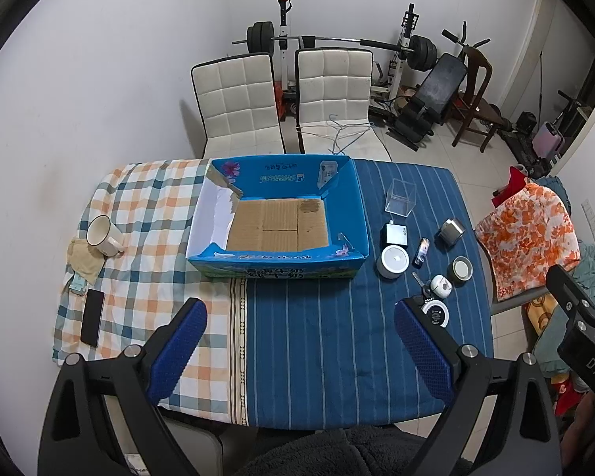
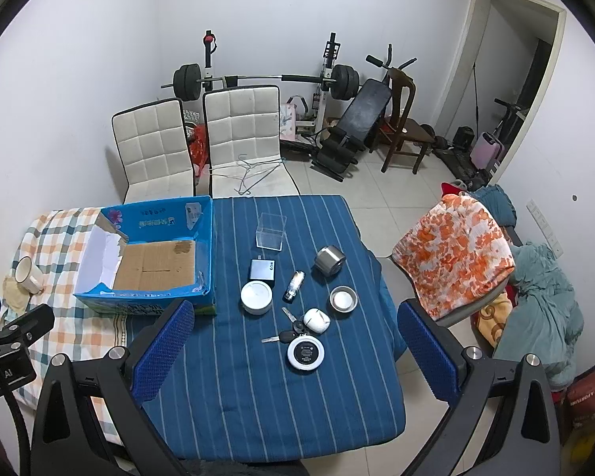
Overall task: Organize rigid objects
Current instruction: 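Grasp the silver metal cylinder with the right gripper while the left gripper grasps the clear plastic box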
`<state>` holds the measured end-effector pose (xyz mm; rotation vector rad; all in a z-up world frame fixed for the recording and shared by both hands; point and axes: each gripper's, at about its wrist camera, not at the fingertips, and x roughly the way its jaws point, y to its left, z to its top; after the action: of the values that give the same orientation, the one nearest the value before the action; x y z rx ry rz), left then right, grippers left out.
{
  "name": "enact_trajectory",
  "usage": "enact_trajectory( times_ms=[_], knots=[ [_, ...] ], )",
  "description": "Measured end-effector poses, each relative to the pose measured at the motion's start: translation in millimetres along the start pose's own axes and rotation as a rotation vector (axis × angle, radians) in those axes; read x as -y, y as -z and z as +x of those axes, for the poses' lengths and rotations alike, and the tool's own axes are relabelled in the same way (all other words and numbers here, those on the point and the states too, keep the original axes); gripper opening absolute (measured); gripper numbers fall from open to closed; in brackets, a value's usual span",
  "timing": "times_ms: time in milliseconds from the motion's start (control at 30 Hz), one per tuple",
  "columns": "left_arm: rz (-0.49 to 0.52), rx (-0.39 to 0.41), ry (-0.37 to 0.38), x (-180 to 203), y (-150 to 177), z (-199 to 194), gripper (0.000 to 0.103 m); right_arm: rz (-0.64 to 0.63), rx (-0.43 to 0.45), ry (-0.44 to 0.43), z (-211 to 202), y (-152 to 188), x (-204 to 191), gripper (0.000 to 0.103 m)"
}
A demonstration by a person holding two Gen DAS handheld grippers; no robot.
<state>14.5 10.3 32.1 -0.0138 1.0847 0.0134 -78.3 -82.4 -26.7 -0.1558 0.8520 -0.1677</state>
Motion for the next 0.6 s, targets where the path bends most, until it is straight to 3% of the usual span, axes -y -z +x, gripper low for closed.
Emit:
enact_trajectory(
  times_ms=[300,600],
  knots=[
    [-0.002,0.007,0.003,9,-19,14,0.097,0.015,-0.023,0.0,16,-5,5,0.103],
    [0.057,0.007,0.085,64,-82,83,0.097,0.09,-0.081,0.056,95,-38,54,0.103]
  ],
)
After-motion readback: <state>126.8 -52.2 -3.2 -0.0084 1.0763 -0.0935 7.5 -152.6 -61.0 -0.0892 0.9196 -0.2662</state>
